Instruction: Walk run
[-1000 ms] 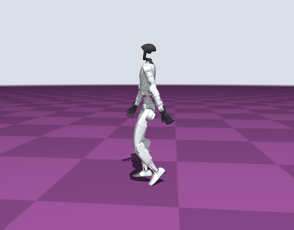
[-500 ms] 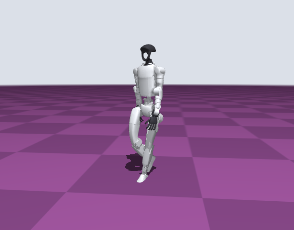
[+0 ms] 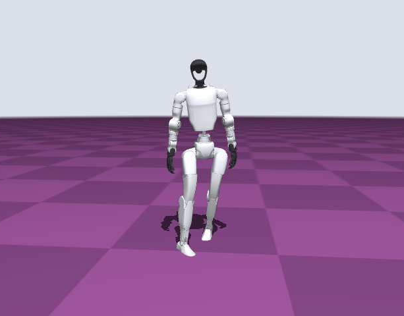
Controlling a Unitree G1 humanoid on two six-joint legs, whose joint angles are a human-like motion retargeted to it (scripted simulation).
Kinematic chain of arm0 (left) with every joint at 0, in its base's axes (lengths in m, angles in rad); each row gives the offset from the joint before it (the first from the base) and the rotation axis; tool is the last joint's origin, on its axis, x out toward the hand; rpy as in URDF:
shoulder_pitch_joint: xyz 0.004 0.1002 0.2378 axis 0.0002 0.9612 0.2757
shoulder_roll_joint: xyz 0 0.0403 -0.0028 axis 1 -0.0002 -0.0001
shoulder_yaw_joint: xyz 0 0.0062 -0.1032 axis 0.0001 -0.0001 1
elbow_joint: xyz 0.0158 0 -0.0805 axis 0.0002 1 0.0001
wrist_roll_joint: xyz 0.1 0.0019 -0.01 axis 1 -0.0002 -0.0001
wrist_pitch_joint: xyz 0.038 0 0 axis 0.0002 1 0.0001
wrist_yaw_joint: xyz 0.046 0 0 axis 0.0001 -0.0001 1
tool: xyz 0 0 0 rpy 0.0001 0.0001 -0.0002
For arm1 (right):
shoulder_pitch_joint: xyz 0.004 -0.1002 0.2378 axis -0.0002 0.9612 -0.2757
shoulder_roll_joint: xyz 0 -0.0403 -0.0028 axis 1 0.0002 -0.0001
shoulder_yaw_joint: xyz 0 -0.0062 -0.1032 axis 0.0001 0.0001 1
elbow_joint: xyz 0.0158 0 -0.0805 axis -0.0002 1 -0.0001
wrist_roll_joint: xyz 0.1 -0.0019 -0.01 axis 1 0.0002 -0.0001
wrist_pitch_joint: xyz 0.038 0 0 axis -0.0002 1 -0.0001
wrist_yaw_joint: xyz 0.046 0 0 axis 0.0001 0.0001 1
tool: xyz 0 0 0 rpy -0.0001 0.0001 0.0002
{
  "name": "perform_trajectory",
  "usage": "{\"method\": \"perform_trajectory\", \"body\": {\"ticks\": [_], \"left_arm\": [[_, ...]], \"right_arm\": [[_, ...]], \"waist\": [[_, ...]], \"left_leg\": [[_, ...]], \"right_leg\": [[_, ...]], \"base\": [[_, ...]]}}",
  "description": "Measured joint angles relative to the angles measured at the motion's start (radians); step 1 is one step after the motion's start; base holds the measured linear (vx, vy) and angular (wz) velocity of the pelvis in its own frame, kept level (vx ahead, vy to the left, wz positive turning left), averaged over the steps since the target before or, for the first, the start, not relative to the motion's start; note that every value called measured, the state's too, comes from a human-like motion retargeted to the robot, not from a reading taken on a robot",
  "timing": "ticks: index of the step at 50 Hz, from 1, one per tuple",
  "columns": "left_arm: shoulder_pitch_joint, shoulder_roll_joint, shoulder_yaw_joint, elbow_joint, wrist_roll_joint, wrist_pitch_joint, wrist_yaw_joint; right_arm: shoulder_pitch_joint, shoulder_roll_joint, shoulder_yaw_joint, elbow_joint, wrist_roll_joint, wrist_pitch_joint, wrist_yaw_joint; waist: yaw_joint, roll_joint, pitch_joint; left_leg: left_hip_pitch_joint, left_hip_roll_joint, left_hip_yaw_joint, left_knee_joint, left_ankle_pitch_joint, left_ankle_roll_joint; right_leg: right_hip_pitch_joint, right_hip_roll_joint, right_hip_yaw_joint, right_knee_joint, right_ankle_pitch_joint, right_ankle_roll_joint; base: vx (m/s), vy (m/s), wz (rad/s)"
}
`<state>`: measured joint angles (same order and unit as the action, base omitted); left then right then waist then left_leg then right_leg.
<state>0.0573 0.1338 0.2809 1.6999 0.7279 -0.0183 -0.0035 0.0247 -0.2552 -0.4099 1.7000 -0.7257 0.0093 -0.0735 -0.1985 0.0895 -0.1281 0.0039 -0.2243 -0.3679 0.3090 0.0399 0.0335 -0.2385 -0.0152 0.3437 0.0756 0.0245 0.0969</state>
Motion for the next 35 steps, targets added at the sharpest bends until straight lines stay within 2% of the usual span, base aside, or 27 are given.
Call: {"method": "perform_trajectory", "body": {"ticks": [2, 3, 4, 5, 6, 8, 10, 12, 14, 15, 18, 20, 22, 26, 28, 30, 32, 33, 35], "left_arm": [[0.075, 0.028, -0.016, 0.000, -0.028, 0.068, -0.025], [0.104, 0.040, -0.020, 0.000, -0.023, 0.087, -0.029], [0.124, 0.047, -0.020, 0.000, -0.008, 0.096, -0.030], [0.140, 0.052, -0.018, 0.000, 0.014, 0.099, -0.030], [0.153, 0.053, -0.005, 0.000, 0.048, 0.096, -0.028], [0.182, 0.044, 0.032, -0.015, 0.114, 0.088, -0.033], [0.222, 0.026, 0.076, -0.059, 0.155, 0.066, -0.065], [0.252, 0.002, 0.094, -0.081, 0.134, 0.015, -0.091], [0.265, -0.016, 0.098, -0.079, 0.080, -0.029, -0.099], [0.269, -0.024, 0.098, -0.074, 0.052, -0.045, -0.098], [0.264, -0.052, 0.115, -0.056, 0.008, -0.052, -0.083], [0.256, -0.071, 0.129, -0.045, -0.002, -0.057, -0.078], [0.247, -0.083, 0.130, -0.033, -0.017, -0.070, -0.078], [0.237, -0.096, 0.128, -0.018, -0.016, -0.085, -0.087], [0.243, -0.094, 0.141, -0.022, 0.016, -0.085, -0.081], [0.232, -0.079, 0.142, -0.023, 0.023, -0.069, -0.077], [0.208, -0.069, 0.124, -0.034, 0.007, -0.057, -0.067], [0.194, -0.066, 0.116, -0.048, -0.001, -0.057, -0.054], [0.163, -0.061, 0.092, -0.083, -0.019, -0.065, -0.029]], "right_arm": [[-0.037, 0.002, 0.016, -0.022, 0.016, -0.040, 0.009], [-0.048, 0.007, 0.027, -0.050, 0.026, -0.057, 0.009], [-0.061, 0.008, 0.035, -0.080, 0.034, -0.070, 0.008], [-0.074, 0.005, 0.043, -0.111, 0.041, -0.083, 0.006], [-0.087, 0.010, 0.042, -0.138, 0.044, -0.092, 0.008], [-0.116, 0.022, 0.030, -0.182, 0.043, -0.105, 0.019], [-0.148, 0.030, 0.008, -0.213, 0.031, -0.109, 0.039], [-0.179, 0.026, -0.001, -0.234, 0.025, -0.116, 0.049], [-0.207, 0.021, 0.002, -0.254, 0.029, -0.131, 0.051], [-0.217, 0.018, 0.006, -0.265, 0.032, -0.139, 0.052], [-0.236, 0.006, 0.022, -0.303, 0.050, -0.153, 0.052], [-0.241, 0.006, 0.019, -0.327, 0.045, -0.162, 0.045], [-0.239, 0.011, 0.015, -0.338, 0.035, -0.177, 0.040], [-0.206, 0.029, 0.032, -0.322, 0.003, -0.212, 0.051], [-0.166, 0.048, 0.044, -0.306, -0.032, -0.227, 0.047], [-0.115, 0.077, 0.041, -0.283, -0.079, -0.223, 0.006], [-0.057, 0.095, 0.046, -0.249, -0.082, -0.213, -0.055], [-0.032, 0.101, 0.047, -0.224, -0.073, -0.218, -0.084], [0.021, 0.105, 0.036, -0.175, -0.061, -0.229, -0.119]], "waist": [[-0.019, -0.001, -0.007], [-0.020, -0.006, -0.016], [-0.010, -0.017, -0.021], [0.006, -0.031, -0.024], [0.012, -0.041, -0.029], [0.037, -0.067, -0.034], [0.084, -0.081, -0.037], [0.109, -0.097, -0.034], [0.123, -0.109, -0.026], [0.128, -0.114, -0.023], [0.165, -0.116, -0.007], [0.182, -0.111, 0.004], [0.158, -0.101, 0.010], [0.127, -0.123, -0.003], [0.162, -0.150, -0.018], [0.180, -0.164, -0.039], [0.173, -0.122, -0.044], [0.175, -0.093, -0.047], [0.146, -0.056, -0.042]], "left_leg": [[-0.053, 0.013, 0.016, 0.105, 0.114, -0.140], [-0.093, 0.014, 0.035, 0.169, 0.147, -0.233], [-0.125, -0.007, 0.105, 0.231, 0.175, -0.276], [-0.155, -0.038, 0.200, 0.291, 0.203, -0.295], [-0.197, -0.032, 0.239, 0.354, 0.220, -0.295], [-0.278, -0.005, 0.238, 0.448, 0.184, -0.295], [-0.378, 0.064, 0.303, 0.508, 0.127, -0.254], [-0.440, 0.130, 0.451, 0.472, 0.076, -0.154], [-0.486, 0.148, 0.528, 0.387, 0.039, -0.076], [-0.501, 0.151, 0.558, 0.326, 0.027, -0.047], [-0.526, 0.135, 0.609, 0.096, 0.000, -0.006], [-0.507, 0.171, 0.763, -0.050, -0.044, 0.007], [-0.471, 0.153, 0.874, -0.164, -0.071, 0.038], [-0.434, 0.077, 0.831, -0.227, 0.014, 0.182], [-0.432, 0.065, 0.770, -0.210, 0.002, 0.222], [-0.455, 0.036, 0.600, -0.171, -0.056, 0.228], [-0.421, 0.088, 0.607, -0.143, -0.091, 0.228], [-0.395, 0.120, 0.614, -0.137, -0.113, 0.228], [-0.318, 0.141, 0.605, -0.144, -0.149, 0.228]], "right_leg": [[0.022, -0.020, -0.082, 0.006, -0.020, -0.034], [0.030, -0.035, -0.130, 0.004, -0.031, -0.045], [0.045, -0.073, -0.146, 0.009, -0.055, -0.029], [0.064, -0.123, -0.145, 0.018, -0.086, 0.002], [0.076, -0.140, -0.175, 0.016, -0.096, 0.006], [0.101, -0.132, -0.253, 0.000, -0.097, -0.026], [0.122, -0.085, -0.290, -0.020, -0.087, -0.067], [0.154, -0.089, -0.330, -0.030, -0.087, -0.062], [0.184, -0.091, -0.381, -0.034, -0.087, -0.046], [0.199, -0.090, -0.408, -0.035, -0.088, -0.037], [0.240, -0.064, -0.477, -0.038, -0.094, -0.029], [0.269, -0.034, -0.525, -0.041, -0.099, -0.031], [0.303, -0.003, -0.600, -0.047, -0.099, -0.027], [0.357, 0.011, -0.677, -0.027, -0.057, 0.022], [0.368, 0.005, -0.638, 0.017, 0.027, 0.066], [0.357, 0.002, -0.624, 0.089, 0.191, 0.103], [0.320, 0.034, -0.574, 0.219, 0.360, 0.125], [0.288, 0.063, -0.571, 0.296, 0.429, 0.111], [0.210, 0.100, -0.552, 0.516, 0.499, 0.103]], "base": [[0.57, -0.13, 2.07], [0.49, 0.08, 1.96], [0.46, 0.41, 1.76], [0.50, 0.42, 1.85], [0.49, 0.12, 1.99], [0.35, -0.53, 1.84], [0.31, -0.49, 1.13], [0.40, -0.12, 1.17], [0.35, -0.08, 1.30], [0.27, -0.09, 1.29], [0.47, -0.07, 1.05], [0.48, -0.07, 1.11], [0.45, -0.09, 1.71], [0.79, -0.07, 1.10], [0.88, -0.17, -0.41], [0.91, -0.11, -0.18], [0.93, 0.08, 0.58], [0.81, 0.00, 0.96], [0.71, -0.04, 1.44]]}}
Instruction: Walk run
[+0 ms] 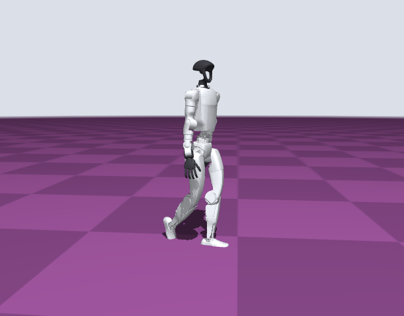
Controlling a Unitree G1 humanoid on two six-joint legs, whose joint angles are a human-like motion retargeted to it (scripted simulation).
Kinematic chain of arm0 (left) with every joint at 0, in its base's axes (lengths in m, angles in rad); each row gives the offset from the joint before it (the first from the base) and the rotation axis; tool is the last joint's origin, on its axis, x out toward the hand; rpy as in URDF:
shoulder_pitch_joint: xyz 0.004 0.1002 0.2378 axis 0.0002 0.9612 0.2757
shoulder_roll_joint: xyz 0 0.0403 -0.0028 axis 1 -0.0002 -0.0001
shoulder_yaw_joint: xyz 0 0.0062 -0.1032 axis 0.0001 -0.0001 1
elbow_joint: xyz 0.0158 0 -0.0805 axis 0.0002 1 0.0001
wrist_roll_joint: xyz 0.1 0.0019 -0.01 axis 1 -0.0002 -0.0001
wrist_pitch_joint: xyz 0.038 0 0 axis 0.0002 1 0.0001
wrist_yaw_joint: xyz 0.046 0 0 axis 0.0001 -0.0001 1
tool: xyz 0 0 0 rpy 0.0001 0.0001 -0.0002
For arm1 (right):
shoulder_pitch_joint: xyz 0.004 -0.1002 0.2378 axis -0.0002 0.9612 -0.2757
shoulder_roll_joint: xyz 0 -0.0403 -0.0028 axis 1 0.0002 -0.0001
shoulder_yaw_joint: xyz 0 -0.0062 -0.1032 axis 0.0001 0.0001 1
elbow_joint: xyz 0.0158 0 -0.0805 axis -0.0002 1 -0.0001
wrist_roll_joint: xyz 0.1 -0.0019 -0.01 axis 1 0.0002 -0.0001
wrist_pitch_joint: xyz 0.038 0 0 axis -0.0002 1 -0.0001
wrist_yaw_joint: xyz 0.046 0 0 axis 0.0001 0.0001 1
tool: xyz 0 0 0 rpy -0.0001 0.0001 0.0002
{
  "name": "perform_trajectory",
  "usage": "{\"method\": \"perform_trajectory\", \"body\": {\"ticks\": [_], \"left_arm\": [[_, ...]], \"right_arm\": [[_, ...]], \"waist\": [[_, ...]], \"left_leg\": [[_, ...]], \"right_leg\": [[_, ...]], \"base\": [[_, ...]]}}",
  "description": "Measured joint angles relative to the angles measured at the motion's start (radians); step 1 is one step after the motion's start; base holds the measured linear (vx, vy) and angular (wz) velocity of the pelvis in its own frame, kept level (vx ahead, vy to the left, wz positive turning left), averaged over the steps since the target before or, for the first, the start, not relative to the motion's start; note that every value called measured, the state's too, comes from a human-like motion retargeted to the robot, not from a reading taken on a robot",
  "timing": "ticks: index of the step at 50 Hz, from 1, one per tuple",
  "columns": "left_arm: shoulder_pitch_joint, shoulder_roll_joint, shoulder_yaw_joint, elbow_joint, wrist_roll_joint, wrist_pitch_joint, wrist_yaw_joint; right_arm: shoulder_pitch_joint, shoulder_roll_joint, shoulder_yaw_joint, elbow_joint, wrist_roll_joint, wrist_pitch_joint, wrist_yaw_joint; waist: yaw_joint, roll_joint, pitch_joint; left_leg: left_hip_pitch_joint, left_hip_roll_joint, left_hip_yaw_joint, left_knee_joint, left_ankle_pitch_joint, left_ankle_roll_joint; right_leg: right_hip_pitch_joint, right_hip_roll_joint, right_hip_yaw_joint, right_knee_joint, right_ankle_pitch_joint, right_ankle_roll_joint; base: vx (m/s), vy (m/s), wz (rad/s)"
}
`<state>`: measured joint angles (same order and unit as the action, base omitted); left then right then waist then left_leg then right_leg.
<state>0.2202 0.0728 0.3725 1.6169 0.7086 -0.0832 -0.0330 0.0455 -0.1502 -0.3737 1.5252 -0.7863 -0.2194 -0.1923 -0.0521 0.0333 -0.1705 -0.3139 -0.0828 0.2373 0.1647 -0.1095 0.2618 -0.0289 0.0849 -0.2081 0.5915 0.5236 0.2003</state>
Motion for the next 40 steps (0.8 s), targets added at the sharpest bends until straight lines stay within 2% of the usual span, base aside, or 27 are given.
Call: {"method": "perform_trajectory", "body": {"ticks": [2, 4, 7, 10, 15, 17, 20, 23, 25, 27, 28, 30, 32, 35, 37, 40], "left_arm": [[-0.059, 0.007, -0.019, -0.044, -0.009, -0.012, 0.006], [-0.114, 0.004, -0.037, -0.099, -0.001, -0.029, 0.004], [-0.172, -0.009, -0.075, -0.204, 0.007, -0.069, 0.014], [-0.214, -0.013, -0.121, -0.314, -0.018, -0.127, 0.037], [-0.247, -0.027, -0.157, -0.458, -0.067, -0.191, 0.100], [-0.245, -0.036, -0.163, -0.493, -0.100, -0.216, 0.123], [-0.225, -0.051, -0.174, -0.513, -0.153, -0.240, 0.149], [-0.187, -0.069, -0.189, -0.496, -0.176, -0.240, 0.174], [-0.153, -0.073, -0.195, -0.476, -0.153, -0.234, 0.190], [-0.097, -0.076, -0.210, -0.459, -0.102, -0.227, 0.215], [-0.068, -0.079, -0.225, -0.456, -0.079, -0.221, 0.238], [-0.022, -0.088, -0.234, -0.459, -0.054, -0.212, 0.288], [0.025, -0.096, -0.229, -0.490, -0.048, -0.227, 0.307], [0.096, -0.112, -0.200, -0.578, -0.068, -0.264, 0.290], [0.141, -0.119, -0.180, -0.651, -0.113, -0.300, 0.266], [0.202, -0.111, -0.173, -0.775, -0.189, -0.339, 0.223]], "right_arm": [[0.045, 0.003, -0.008, 0.030, 0.020, 0.009, -0.019], [0.097, 0.013, -0.023, 0.050, 0.035, 0.017, -0.064], [0.175, 0.030, -0.043, 0.083, 0.056, -0.002, -0.164], [0.229, 0.038, -0.044, 0.117, 0.061, -0.015, -0.246], [0.262, 0.035, -0.059, 0.145, 0.033, -0.018, -0.282], [0.258, 0.031, -0.059, 0.138, 0.028, -0.027, -0.271], [0.250, 0.030, -0.065, 0.100, 0.013, -0.049, -0.250], [0.238, 0.030, -0.074, 0.024, -0.005, -0.084, -0.253], [0.230, 0.040, -0.078, -0.031, 0.001, -0.110, -0.260], [0.222, 0.055, -0.079, -0.075, 0.032, -0.142, -0.264], [0.211, 0.059, -0.077, -0.097, 0.055, -0.157, -0.261], [0.174, 0.066, -0.059, -0.157, 0.096, -0.184, -0.234], [0.135, 0.072, -0.034, -0.235, 0.140, -0.207, -0.173], [0.075, 0.072, 0.000, -0.381, 0.245, -0.253, -0.011], [0.056, 0.065, 0.038, -0.510, 0.323, -0.286, 0.068], [0.058, 0.033, 0.107, -0.728, 0.394, -0.329, 0.081]], "waist": [[-0.014, 0.043, 0.000], [-0.014, 0.061, 0.005], [-0.041, 0.077, 0.009], [-0.093, 0.073, 0.021], [-0.144, 0.028, 0.056], [-0.152, 0.013, 0.078], [-0.175, 0.024, 0.100], [-0.214, 0.050, 0.087], [-0.240, 0.056, 0.073], [-0.234, 0.074, 0.061], [-0.230, 0.074, 0.060], [-0.221, 0.054, 0.058], [-0.199, 0.053, 0.067], [-0.180, 0.019, 0.062], [-0.137, -0.009, 0.078], [-0.062, -0.045, 0.104]], "left_leg": [[0.024, 0.019, -0.076, -0.007, -0.012, 0.000], [0.058, 0.020, -0.112, -0.013, -0.027, 0.000], [0.126, 0.017, -0.161, -0.046, -0.041, -0.003], [0.185, -0.009, -0.244, -0.065, -0.059, -0.005], [0.290, -0.067, -0.312, -0.065, -0.109, -0.017], [0.345, -0.081, -0.318, -0.071, -0.125, -0.032], [0.407, -0.065, -0.329, -0.062, -0.122, -0.070], [0.425, -0.039, -0.336, -0.009, -0.027, -0.143], [0.420, -0.029, -0.346, 0.054, 0.099, -0.211], [0.388, 0.000, -0.344, 0.175, 0.313, -0.290], [0.352, 0.000, -0.345, 0.273, 0.420, -0.332], [0.235, -0.021, -0.315, 0.514, 0.570, -0.369], [0.135, 0.012, -0.267, 0.718, 0.620, -0.372], [-0.021, 0.010, -0.190, 0.821, 0.446, -0.283], [-0.128, 0.006, -0.140, 0.843, 0.361, -0.254], [-0.262, 0.012, -0.073, 0.756, 0.229, -0.217]], "right_leg": [[-0.087, 0.066, 0.071, 0.083, -0.067, 0.015], [-0.162, 0.074, 0.129, 0.158, -0.192, 0.007], [-0.261, 0.024, 0.134, 0.158, -0.315, -0.045], [-0.346, -0.054, 0.140, 0.046, -0.411, -0.097], [-0.425, -0.162, 0.200, -0.294, -0.454, -0.067], [-0.445, -0.173, 0.228, -0.400, -0.487, -0.058], [-0.457, -0.176, 0.209, -0.481, -0.530, -0.048], [-0.448, -0.125, 0.230, -0.449, -0.506, -0.141], [-0.436, -0.132, 0.155, -0.408, -0.479, -0.162], [-0.400, -0.073, 0.304, -0.388, -0.523, -0.217], [-0.391, -0.072, 0.297, -0.367, -0.549, -0.241], [-0.352, -0.124, 0.202, -0.348, -0.595, -0.262], [-0.291, -0.097, 0.191, -0.370, -0.623, -0.286], [-0.229, -0.113, 0.197, -0.413, -0.643, -0.298], [-0.175, -0.102, 0.221, -0.452, -0.639, -0.311], [-0.102, -0.073, 0.251, -0.493, -0.633, -0.335]], "base": [[0.69, 0.01, 1.35], [0.73, 0.00, 1.10], [0.64, -0.05, 1.41], [0.71, -0.17, 1.38], [0.71, -0.23, 0.76], [0.77, -0.31, 0.21], [0.99, -0.39, 0.33], [0.95, -0.34, 0.58], [0.87, -0.38, 0.52], [1.12, -0.53, 0.28], [1.01, -0.46, 0.18], [1.02, -0.45, -0.04], [0.86, -0.32, -0.21], [0.75, -0.27, -0.01], [0.99, -0.34, -0.50], [0.99, -0.32, -0.57]]}}
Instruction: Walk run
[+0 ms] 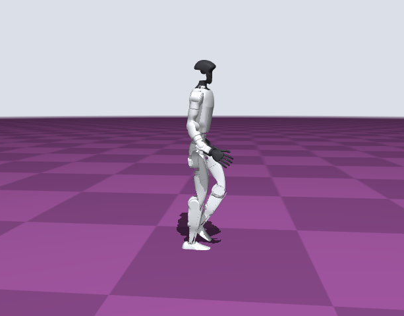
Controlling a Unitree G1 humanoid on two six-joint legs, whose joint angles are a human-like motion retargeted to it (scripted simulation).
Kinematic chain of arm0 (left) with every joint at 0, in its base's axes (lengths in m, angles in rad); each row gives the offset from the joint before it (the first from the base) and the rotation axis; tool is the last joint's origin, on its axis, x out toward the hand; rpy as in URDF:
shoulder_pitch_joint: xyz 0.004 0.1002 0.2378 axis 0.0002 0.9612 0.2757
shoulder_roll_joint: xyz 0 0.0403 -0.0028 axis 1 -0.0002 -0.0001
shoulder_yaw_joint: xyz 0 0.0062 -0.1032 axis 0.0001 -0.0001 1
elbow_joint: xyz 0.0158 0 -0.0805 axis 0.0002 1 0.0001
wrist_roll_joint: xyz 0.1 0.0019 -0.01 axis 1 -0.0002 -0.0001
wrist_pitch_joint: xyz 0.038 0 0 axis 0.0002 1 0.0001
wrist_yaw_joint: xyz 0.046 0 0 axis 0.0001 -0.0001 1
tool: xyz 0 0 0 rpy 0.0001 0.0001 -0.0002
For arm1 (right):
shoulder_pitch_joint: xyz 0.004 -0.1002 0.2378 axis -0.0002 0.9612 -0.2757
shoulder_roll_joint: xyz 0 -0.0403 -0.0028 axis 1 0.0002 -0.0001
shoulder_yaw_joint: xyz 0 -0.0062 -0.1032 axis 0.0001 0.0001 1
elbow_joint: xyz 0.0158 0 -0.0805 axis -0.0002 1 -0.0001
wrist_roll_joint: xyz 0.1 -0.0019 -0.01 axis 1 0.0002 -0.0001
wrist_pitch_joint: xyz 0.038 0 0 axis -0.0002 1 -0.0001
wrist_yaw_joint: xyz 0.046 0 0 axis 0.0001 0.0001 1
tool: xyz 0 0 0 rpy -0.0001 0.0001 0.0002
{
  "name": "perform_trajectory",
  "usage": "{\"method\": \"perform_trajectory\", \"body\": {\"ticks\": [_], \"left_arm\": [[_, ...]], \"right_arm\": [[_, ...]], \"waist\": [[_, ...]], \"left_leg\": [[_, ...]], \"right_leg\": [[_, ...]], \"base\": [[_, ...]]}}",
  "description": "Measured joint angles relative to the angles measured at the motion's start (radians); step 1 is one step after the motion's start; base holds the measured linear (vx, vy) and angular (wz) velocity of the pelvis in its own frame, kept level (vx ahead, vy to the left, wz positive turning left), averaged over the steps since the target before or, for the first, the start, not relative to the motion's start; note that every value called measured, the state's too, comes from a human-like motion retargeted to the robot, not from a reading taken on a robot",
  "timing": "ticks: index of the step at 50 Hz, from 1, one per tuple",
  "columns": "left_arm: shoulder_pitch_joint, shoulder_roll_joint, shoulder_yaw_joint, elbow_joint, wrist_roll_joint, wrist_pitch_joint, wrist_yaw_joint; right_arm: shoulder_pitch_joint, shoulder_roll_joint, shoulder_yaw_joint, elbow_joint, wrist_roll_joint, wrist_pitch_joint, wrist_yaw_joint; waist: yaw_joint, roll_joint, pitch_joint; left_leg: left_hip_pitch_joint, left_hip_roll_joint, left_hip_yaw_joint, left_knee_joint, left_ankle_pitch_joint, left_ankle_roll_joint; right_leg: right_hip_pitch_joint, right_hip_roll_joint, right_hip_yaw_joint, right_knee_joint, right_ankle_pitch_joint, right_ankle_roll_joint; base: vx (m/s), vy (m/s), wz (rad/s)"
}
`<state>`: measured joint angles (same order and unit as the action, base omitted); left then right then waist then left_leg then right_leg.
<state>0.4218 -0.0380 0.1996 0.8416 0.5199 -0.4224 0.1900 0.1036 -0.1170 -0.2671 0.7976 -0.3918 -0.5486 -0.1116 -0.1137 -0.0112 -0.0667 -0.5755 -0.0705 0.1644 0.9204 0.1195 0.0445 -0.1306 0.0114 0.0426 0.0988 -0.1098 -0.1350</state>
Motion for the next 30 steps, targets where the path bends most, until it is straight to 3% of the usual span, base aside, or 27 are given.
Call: {"method": "perform_trajectory", "body": {"ticks": [3, 8, 10, 12, 15, 17, 19, 22, 25, 30], "left_arm": [[0.046, 0.019, -0.002, -0.124, -0.043, -0.009, -0.010], [0.069, 0.011, -0.007, -0.274, -0.101, -0.020, -0.005], [0.057, -0.003, -0.013, -0.312, -0.155, -0.040, -0.024], [0.035, -0.014, -0.022, -0.346, -0.203, -0.068, -0.039], [-0.046, -0.023, -0.037, -0.371, -0.245, -0.087, -0.021], [-0.150, -0.021, -0.049, -0.358, -0.260, -0.096, -0.034], [-0.245, -0.016, -0.083, -0.365, -0.296, -0.104, -0.063], [-0.344, -0.013, -0.132, -0.423, -0.366, -0.115, -0.104], [-0.385, 0.008, -0.198, -0.529, -0.413, -0.120, -0.105], [-0.360, 0.095, -0.258, -0.687, -0.435, -0.126, -0.097]], "right_arm": [[0.017, -0.044, 0.050, -0.188, 0.024, -0.030, -0.008], [0.059, -0.062, 0.099, -0.357, 0.082, -0.056, 0.040], [0.090, -0.042, 0.111, -0.364, 0.104, -0.065, 0.066], [0.133, -0.015, 0.122, -0.342, 0.106, -0.075, 0.071], [0.192, 0.025, 0.132, -0.270, 0.041, -0.094, 0.061], [0.229, 0.038, 0.134, -0.222, 0.007, -0.083, 0.065], [0.287, 0.052, 0.121, -0.200, 0.014, -0.093, 0.128], [0.405, 0.030, 0.091, -0.213, 0.074, -0.114, 0.193], [0.528, -0.010, 0.064, -0.269, 0.164, -0.151, 0.205], [0.622, -0.024, 0.023, -0.371, 0.261, -0.186, 0.215]], "waist": [[0.051, -0.003, 0.021], [0.098, -0.012, 0.037], [0.109, -0.039, 0.034], [0.127, -0.069, 0.015], [0.054, -0.065, 0.021], [0.016, -0.071, 0.048], [0.026, 0.000, 0.032], [0.025, 0.034, 0.027], [-0.017, 0.083, 0.025], [-0.152, 0.118, 0.030]], "left_leg": [[-0.066, 0.034, 0.063, -0.225, -0.055, 0.058], [-0.071, -0.041, -0.018, -0.604, -0.105, 0.060], [-0.042, -0.049, -0.010, -0.669, -0.083, 0.073], [-0.007, -0.041, 0.059, -0.660, -0.073, 0.161], [0.020, -0.083, -0.111, -0.524, -0.219, 0.156], [0.077, -0.081, -0.079, -0.458, -0.302, 0.162], [0.145, 0.019, -0.090, -0.490, -0.343, 0.149], [0.249, 0.036, -0.103, -0.546, -0.361, 0.126], [0.379, 0.023, -0.137, -0.669, -0.311, 0.111], [0.570, -0.011, -0.197, -0.783, -0.152, 0.035]], "right_leg": [[0.075, 0.045, -0.010, -0.032, 0.016, -0.015], [0.195, 0.098, -0.045, -0.037, 0.119, 0.032], [0.231, 0.093, -0.052, 0.001, 0.217, 0.086], [0.241, 0.074, -0.074, 0.080, 0.393, 0.178], [0.145, 0.160, -0.039, 0.397, 0.633, 0.316], [0.031, 0.144, -0.090, 0.709, 0.633, 0.373], [-0.057, 0.193, -0.121, 0.719, 0.582, 0.336], [-0.208, 0.165, -0.112, 0.764, 0.392, 0.258], [-0.339, 0.091, -0.132, 0.648, 0.242, 0.212], [-0.427, -0.045, -0.166, 0.216, 0.129, 0.208]], "base": [[1.01, -0.26, -0.23], [1.07, -0.24, -0.09], [1.11, -0.29, -0.23], [1.30, -0.28, -0.22], [1.16, -0.29, 0.76], [0.97, -0.34, 0.71], [1.28, -0.36, -0.06], [1.24, -0.22, 0.06], [1.26, -0.14, 0.68], [1.33, -0.31, 0.92]]}}
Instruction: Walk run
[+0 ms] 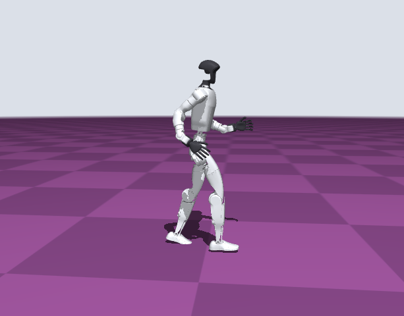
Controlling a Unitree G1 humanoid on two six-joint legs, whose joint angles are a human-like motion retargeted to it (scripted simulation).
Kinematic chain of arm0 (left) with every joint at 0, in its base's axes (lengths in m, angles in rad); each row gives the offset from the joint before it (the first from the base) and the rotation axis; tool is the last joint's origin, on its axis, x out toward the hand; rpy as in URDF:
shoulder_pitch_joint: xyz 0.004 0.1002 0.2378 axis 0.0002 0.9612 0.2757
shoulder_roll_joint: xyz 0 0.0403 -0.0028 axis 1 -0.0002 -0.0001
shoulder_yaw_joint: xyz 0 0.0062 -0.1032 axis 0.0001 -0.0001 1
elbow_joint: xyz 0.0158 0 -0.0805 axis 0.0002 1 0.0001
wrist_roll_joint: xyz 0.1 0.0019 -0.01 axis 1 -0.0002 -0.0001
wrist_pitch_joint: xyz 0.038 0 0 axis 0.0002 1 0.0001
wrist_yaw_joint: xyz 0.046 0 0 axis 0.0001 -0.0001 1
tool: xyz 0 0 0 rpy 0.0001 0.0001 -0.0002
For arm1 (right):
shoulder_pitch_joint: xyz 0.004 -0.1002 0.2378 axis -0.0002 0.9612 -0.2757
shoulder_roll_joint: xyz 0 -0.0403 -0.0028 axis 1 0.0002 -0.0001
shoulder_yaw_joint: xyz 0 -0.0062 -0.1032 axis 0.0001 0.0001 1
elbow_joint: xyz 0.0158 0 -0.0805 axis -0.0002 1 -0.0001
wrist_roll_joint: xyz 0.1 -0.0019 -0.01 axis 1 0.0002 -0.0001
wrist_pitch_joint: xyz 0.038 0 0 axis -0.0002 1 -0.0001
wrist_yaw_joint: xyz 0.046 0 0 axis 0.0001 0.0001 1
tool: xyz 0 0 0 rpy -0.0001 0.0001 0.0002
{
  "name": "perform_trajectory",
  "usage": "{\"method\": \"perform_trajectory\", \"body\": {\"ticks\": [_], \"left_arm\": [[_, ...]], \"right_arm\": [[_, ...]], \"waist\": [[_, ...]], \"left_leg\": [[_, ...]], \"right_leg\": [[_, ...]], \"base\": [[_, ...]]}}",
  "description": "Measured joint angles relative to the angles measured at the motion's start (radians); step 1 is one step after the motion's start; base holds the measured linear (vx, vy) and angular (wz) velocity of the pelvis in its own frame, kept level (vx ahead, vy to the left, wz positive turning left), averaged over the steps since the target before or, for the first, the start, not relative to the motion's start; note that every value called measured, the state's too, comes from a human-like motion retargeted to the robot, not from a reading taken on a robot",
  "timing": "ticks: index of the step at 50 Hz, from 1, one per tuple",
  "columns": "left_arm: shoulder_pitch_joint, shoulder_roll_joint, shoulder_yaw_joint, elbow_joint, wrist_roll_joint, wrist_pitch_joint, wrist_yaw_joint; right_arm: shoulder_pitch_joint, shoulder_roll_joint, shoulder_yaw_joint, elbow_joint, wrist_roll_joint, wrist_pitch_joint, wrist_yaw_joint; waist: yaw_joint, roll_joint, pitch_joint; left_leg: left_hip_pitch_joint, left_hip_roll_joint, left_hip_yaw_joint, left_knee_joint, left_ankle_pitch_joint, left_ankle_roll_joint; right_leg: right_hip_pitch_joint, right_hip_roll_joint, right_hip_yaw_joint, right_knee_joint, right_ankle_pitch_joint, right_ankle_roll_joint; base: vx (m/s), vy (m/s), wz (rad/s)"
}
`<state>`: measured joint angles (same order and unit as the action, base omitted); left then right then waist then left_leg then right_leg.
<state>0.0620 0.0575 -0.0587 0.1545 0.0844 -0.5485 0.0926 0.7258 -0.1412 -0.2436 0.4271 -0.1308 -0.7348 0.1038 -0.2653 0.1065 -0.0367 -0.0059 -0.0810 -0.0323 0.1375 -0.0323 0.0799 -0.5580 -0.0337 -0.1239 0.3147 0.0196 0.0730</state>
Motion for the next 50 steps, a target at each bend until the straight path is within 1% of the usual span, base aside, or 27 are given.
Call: {"method": "perform_trajectory", "body": {"ticks": [3, 5, 6, 7, 8, 9, 10, 11, 12, 15, 17, 23, 25, 27, 28, 29, 30, 31, 32, 33, 34, 37, 40, 43, 47, 48, 50], "left_arm": [[0.063, 0.043, 0.002, -0.032, 0.025, 0.000, -0.004], [0.126, 0.049, 0.003, -0.014, 0.055, -0.004, -0.011], [0.162, 0.045, 0.015, 0.016, 0.074, -0.010, -0.020], [0.200, 0.038, 0.029, 0.054, 0.095, -0.020, -0.031], [0.238, 0.024, 0.046, 0.105, 0.123, -0.035, -0.045], [0.267, 0.010, 0.056, 0.162, 0.144, -0.041, -0.051], [0.291, -0.005, 0.062, 0.223, 0.162, -0.044, -0.053], [0.316, -0.039, 0.069, 0.260, 0.167, -0.048, -0.072], [0.344, -0.068, 0.076, 0.288, 0.166, -0.052, -0.092], [0.446, -0.111, 0.126, 0.286, 0.145, -0.059, -0.150], [0.505, -0.111, 0.159, 0.249, 0.162, -0.066, -0.132], [0.539, -0.061, 0.164, 0.167, 0.147, -0.057, -0.136], [0.515, -0.047, 0.154, 0.131, 0.136, -0.049, -0.138], [0.478, -0.040, 0.143, 0.080, 0.144, -0.041, -0.128], [0.455, -0.039, 0.138, 0.054, 0.153, -0.036, -0.121], [0.431, -0.037, 0.130, 0.033, 0.168, -0.029, -0.103], [0.406, -0.036, 0.120, 0.014, 0.185, -0.019, -0.079], [0.351, -0.044, 0.136, 0.008, 0.189, -0.025, -0.048], [0.291, -0.051, 0.155, 0.008, 0.184, -0.036, -0.026], [0.221, -0.054, 0.179, 0.016, 0.161, -0.058, -0.023], [0.165, -0.061, 0.166, 0.021, 0.129, -0.068, -0.017], [0.050, -0.074, 0.087, 0.000, -0.002, -0.070, -0.018], [0.013, -0.055, 0.056, -0.059, -0.108, -0.069, -0.061], [0.034, -0.005, 0.045, -0.115, -0.126, -0.064, -0.070], [0.111, 0.043, 0.047, -0.132, -0.065, -0.045, -0.078], [0.131, 0.048, 0.043, -0.123, -0.050, -0.040, -0.083], [0.166, 0.068, 0.038, -0.090, -0.030, -0.043, -0.107]], "right_arm": [[-0.029, 0.034, 0.004, -0.077, 0.011, 0.014, -0.017], [-0.078, 0.071, 0.006, -0.123, -0.018, 0.029, -0.052], [-0.114, 0.093, 0.009, -0.140, -0.052, 0.039, -0.078], [-0.153, 0.116, 0.016, -0.155, -0.087, 0.050, -0.107], [-0.198, 0.140, 0.032, -0.164, -0.123, 0.064, -0.147], [-0.262, 0.159, 0.042, -0.158, -0.139, 0.075, -0.174], [-0.335, 0.174, 0.051, -0.145, -0.144, 0.086, -0.196], [-0.399, 0.173, 0.077, -0.146, -0.121, 0.086, -0.200], [-0.455, 0.170, 0.104, -0.149, -0.092, 0.085, -0.199], [-0.556, 0.139, 0.145, -0.183, 0.054, 0.068, -0.122], [-0.590, 0.104, 0.156, -0.227, 0.126, 0.060, -0.067], [-0.585, 0.005, 0.139, -0.327, 0.206, 0.061, 0.007], [-0.550, -0.009, 0.134, -0.336, 0.191, 0.067, 0.017], [-0.503, -0.004, 0.132, -0.331, 0.160, 0.074, 0.024], [-0.476, 0.002, 0.131, -0.322, 0.144, 0.078, 0.027], [-0.441, 0.017, 0.134, -0.306, 0.123, 0.076, 0.030], [-0.401, 0.036, 0.139, -0.286, 0.099, 0.073, 0.032], [-0.375, 0.049, 0.143, -0.247, 0.093, 0.067, 0.050], [-0.349, 0.061, 0.148, -0.209, 0.094, 0.062, 0.067], [-0.322, 0.070, 0.156, -0.170, 0.111, 0.058, 0.083], [-0.284, 0.066, 0.164, -0.140, 0.141, 0.055, 0.104], [-0.152, 0.014, 0.160, -0.088, 0.243, 0.054, 0.186], [-0.041, -0.041, 0.108, -0.082, 0.273, 0.051, 0.229], [0.006, -0.067, 0.060, -0.099, 0.285, 0.055, 0.238], [-0.024, -0.044, 0.036, -0.163, 0.266, 0.068, 0.219], [-0.046, -0.029, 0.033, -0.188, 0.241, 0.070, 0.200], [-0.108, 0.008, 0.028, -0.236, 0.156, 0.072, 0.133]], "waist": [[-0.027, 0.015, -0.016], [-0.043, 0.022, -0.028], [-0.036, 0.026, -0.038], [-0.028, 0.035, -0.041], [-0.023, 0.055, -0.029], [-0.012, 0.082, -0.003], [0.001, 0.114, 0.031], [-0.006, 0.070, 0.009], [-0.004, 0.034, -0.009], [0.063, -0.003, -0.020], [0.112, -0.038, -0.016], [0.274, -0.103, -0.006], [0.303, -0.122, -0.010], [0.315, -0.159, -0.006], [0.306, -0.188, 0.000], [0.280, -0.215, 0.000], [0.247, -0.241, -0.003], [0.201, -0.241, 0.004], [0.170, -0.223, 0.006], [0.169, -0.168, 0.000], [0.166, -0.132, -0.002], [0.142, -0.088, -0.009], [0.073, -0.047, -0.016], [-0.006, -0.022, -0.026], [-0.066, 0.009, -0.035], [-0.070, 0.015, -0.033], [-0.073, 0.032, 0.003]], "left_leg": [[0.072, 0.011, 0.005, -0.001, 0.156, -0.058], [0.095, 0.013, -0.011, 0.059, 0.299, -0.110], [0.080, 0.007, -0.010, 0.132, 0.393, -0.149], [0.054, 0.008, -0.009, 0.236, 0.476, -0.184], [0.005, 0.022, -0.007, 0.401, 0.536, -0.214], [-0.053, 0.056, -0.016, 0.594, 0.556, -0.237], [-0.115, 0.099, -0.029, 0.802, 0.556, -0.257], [-0.168, 0.029, -0.014, 0.795, 0.552, -0.234], [-0.222, -0.015, 0.013, 0.804, 0.520, -0.207], [-0.402, 0.037, 0.130, 0.898, 0.276, -0.106], [-0.505, 0.027, 0.157, 0.832, 0.163, -0.057], [-0.590, 0.008, 0.235, 0.193, -0.009, 0.026], [-0.567, 0.004, 0.246, 0.052, -0.065, -0.038], [-0.548, -0.025, 0.231, 0.058, 0.009, 0.047], [-0.526, -0.051, 0.273, 0.100, -0.020, 0.111], [-0.513, -0.082, 0.271, 0.175, -0.066, 0.140], [-0.505, -0.114, 0.247, 0.266, -0.122, 0.151], [-0.508, -0.157, 0.137, 0.333, -0.172, 0.131], [-0.500, -0.146, 0.077, 0.381, -0.214, 0.114], [-0.473, -0.031, 0.114, 0.391, -0.241, 0.105], [-0.434, 0.030, 0.122, 0.395, -0.266, 0.095], [-0.306, 0.078, 0.111, 0.350, -0.282, 0.064], [-0.167, 0.080, 0.099, 0.225, -0.143, 0.016], [-0.033, 0.065, 0.078, 0.103, 0.089, -0.050], [0.097, 0.057, 0.028, 0.063, 0.430, -0.149], [0.115, 0.054, -0.002, 0.092, 0.509, -0.196], [0.086, 0.053, -0.069, 0.366, 0.556, -0.306]], "right_leg": [[-0.006, 0.015, 0.099, -0.152, -0.076, -0.030], [0.011, 0.034, 0.102, -0.136, 0.004, -0.101], [0.025, 0.013, 0.018, -0.088, -0.020, -0.147], [0.040, 0.036, 0.030, -0.045, -0.053, -0.183], [0.060, 0.147, 0.236, -0.012, -0.104, -0.201], [0.080, 0.173, 0.209, 0.036, -0.142, -0.215], [0.101, 0.157, 0.066, 0.093, -0.173, -0.226], [0.134, 0.102, 0.092, 0.066, -0.185, -0.226], [0.167, 0.065, 0.117, 0.048, -0.198, -0.229], [0.265, 0.080, 0.157, 0.016, -0.206, -0.243], [0.351, 0.081, 0.170, -0.051, -0.132, -0.236], [0.608, 0.114, 0.140, -0.217, 0.270, -0.174], [0.668, 0.118, 0.105, -0.212, 0.407, -0.150], [0.686, 0.113, 0.133, -0.093, 0.504, -0.074], [0.666, 0.095, 0.147, 0.052, 0.504, -0.002], [0.641, 0.083, 0.134, 0.205, 0.504, 0.068], [0.613, 0.072, 0.108, 0.360, 0.504, 0.136], [0.575, 0.084, 0.095, 0.459, 0.504, 0.153], [0.537, 0.116, 0.086, 0.515, 0.501, 0.153], [0.497, 0.189, 0.086, 0.486, 0.493, 0.119], [0.446, 0.224, 0.075, 0.506, 0.439, 0.091], [0.287, 0.200, 0.035, 0.564, 0.217, 0.015], [0.149, 0.125, 0.001, 0.448, 0.076, -0.038], [0.067, 0.074, 0.009, 0.159, 0.044, -0.056], [0.057, 0.039, 0.057, -0.174, -0.070, -0.074], [0.063, 0.026, 0.045, -0.190, -0.062, -0.091], [0.094, 0.075, 0.035, -0.134, 0.051, -0.193]], "base": [[1.23, -0.36, 0.18], [1.31, -0.37, 0.06], [1.40, -0.48, -0.28], [1.68, -0.66, -0.62], [1.57, -0.57, -0.70], [1.31, -0.39, -0.81], [1.05, -0.25, -0.45], [1.13, -0.27, -0.14], [1.57, -0.39, -0.10], [1.44, -0.28, -0.66], [1.18, -0.22, -0.57], [1.36, -0.20, -0.47], [1.52, -0.21, -0.19], [1.70, -0.26, 0.04], [1.94, -0.26, 0.61], [2.01, -0.25, 1.10], [1.64, -0.31, 1.20], [1.37, -0.38, 0.94], [1.25, -0.43, 0.27], [1.43, -0.40, 0.00], [1.53, -0.38, -0.01], [1.45, -0.38, 0.14], [1.29, -0.22, 0.49], [1.85, -0.50, 0.64], [1.51, -0.39, 0.20], [1.42, -0.32, -0.12], [1.41, -0.35, -0.68]]}}
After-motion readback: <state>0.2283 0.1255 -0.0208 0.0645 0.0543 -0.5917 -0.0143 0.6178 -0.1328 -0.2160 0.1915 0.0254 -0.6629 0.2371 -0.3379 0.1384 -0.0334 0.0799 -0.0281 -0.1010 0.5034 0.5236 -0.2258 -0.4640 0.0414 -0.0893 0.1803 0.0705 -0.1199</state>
